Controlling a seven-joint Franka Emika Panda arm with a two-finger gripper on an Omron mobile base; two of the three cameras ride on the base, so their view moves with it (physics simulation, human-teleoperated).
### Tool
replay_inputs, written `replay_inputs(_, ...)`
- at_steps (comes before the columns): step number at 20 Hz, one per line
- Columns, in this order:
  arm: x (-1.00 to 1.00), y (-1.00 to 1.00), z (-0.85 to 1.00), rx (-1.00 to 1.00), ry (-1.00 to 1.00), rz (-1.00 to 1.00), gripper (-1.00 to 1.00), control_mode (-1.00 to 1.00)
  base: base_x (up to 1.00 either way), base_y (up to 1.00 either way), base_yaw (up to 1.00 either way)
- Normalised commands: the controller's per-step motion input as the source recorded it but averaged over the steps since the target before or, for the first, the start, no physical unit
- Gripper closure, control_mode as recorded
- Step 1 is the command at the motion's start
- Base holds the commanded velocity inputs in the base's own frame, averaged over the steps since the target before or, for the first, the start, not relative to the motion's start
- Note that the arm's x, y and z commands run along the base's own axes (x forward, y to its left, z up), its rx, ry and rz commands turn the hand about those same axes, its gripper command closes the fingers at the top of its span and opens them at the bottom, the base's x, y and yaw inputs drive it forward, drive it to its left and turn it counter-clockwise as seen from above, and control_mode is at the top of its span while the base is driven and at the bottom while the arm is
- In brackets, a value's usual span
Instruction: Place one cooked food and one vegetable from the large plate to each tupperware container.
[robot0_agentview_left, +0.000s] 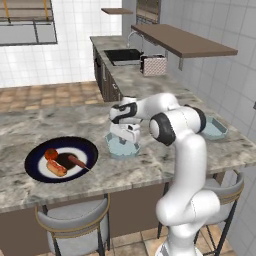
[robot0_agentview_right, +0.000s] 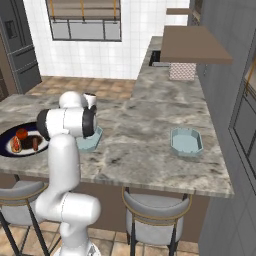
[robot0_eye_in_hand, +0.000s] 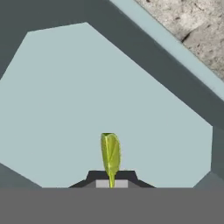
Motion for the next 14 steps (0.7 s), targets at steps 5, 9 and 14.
replay_inputs(5,0.46,0.0,-0.46,-0.09,0.01,0.01,1.0,-1.0,0.0,0.0,0.0)
replay_inputs(9,0.11,0.0,-0.51,-0.07,0.01,0.01,1.0,-1.0,0.0,0.0,0.0)
replay_inputs(14,-0.13,-0.04,-0.39,-0.02,0.0,0.01,-1.0,-1.0,0.0,0.0,0.0)
